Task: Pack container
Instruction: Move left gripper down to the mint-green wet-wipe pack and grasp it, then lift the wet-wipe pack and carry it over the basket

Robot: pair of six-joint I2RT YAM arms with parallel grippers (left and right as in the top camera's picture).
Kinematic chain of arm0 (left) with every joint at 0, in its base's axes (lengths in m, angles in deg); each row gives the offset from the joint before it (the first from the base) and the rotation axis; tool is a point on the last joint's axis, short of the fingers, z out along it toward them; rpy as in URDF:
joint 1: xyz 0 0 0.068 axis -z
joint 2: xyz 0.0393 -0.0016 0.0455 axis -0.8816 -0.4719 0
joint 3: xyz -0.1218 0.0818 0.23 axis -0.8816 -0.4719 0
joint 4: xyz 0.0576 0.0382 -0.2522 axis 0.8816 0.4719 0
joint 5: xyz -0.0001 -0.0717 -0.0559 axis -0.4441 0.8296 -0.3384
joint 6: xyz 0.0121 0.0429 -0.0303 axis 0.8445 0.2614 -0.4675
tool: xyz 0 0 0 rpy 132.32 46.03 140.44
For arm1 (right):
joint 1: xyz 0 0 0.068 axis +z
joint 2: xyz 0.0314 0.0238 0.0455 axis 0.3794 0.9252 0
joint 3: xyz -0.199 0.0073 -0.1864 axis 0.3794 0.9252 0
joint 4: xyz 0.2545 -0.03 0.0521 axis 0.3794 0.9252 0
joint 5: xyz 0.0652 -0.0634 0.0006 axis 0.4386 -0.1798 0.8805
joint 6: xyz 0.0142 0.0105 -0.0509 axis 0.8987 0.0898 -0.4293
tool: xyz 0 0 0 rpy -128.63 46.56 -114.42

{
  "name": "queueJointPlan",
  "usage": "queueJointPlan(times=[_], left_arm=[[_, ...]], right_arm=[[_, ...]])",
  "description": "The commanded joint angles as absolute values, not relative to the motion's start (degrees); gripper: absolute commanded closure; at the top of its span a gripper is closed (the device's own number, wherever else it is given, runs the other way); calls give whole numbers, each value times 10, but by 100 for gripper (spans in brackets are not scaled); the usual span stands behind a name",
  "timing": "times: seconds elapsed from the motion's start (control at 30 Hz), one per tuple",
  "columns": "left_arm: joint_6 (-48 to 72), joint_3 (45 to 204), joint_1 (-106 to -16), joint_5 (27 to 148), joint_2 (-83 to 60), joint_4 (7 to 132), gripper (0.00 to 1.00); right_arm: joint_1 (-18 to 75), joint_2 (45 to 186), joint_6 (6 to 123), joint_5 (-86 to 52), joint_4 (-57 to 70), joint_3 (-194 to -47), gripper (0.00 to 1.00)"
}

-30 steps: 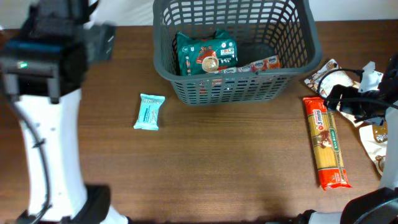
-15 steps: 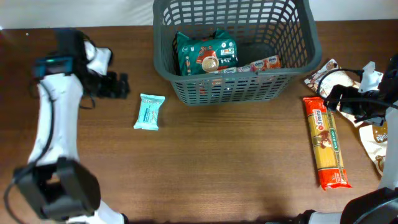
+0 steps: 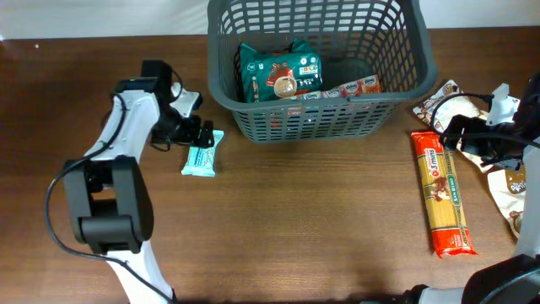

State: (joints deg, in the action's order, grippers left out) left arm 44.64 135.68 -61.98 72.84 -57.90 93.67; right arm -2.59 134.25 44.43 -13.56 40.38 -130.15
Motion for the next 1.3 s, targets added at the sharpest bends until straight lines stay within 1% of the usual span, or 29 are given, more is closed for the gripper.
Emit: queueJointPlan(times=[0.0,0.5,0.83,0.93,0.97,1.0,1.07,1.1,1.13,1.23,1.27], left_arm=[[458,1357,-621,711,-601,936,1],[471,1356,-611,670,-626,934,0],[482,1355,-582,662,-658,941,0],[482,1355,-579,662,-659,938,11],[481,1355,-579,662,-659,937,25],[480,1355,-579,662,-659,937,36],[477,1355,-580,664,-659,937,63],[473,1355,-581,664,-659,937,73],[466,1355,-583,664,-659,937,75],[455,1361,-593,665,-659,940,75],[452,1366,-598,666,-659,944,78]], right_arm=[[-29,1344,443,-131,402,-1313,1],[-29,1344,443,-131,402,-1313,1],[-29,1344,443,-131,402,-1313,1],[-29,1344,443,-131,402,-1313,1],[-29,1344,443,-131,402,-1313,1],[-29,1344,443,-131,402,-1313,1],[-29,1344,443,-131,402,-1313,1],[-29,1344,443,-131,402,-1313,1],[-29,1344,443,-131,402,-1313,1],[-29,1344,443,-131,402,-1313,1],[-29,1344,443,-131,402,-1313,1]])
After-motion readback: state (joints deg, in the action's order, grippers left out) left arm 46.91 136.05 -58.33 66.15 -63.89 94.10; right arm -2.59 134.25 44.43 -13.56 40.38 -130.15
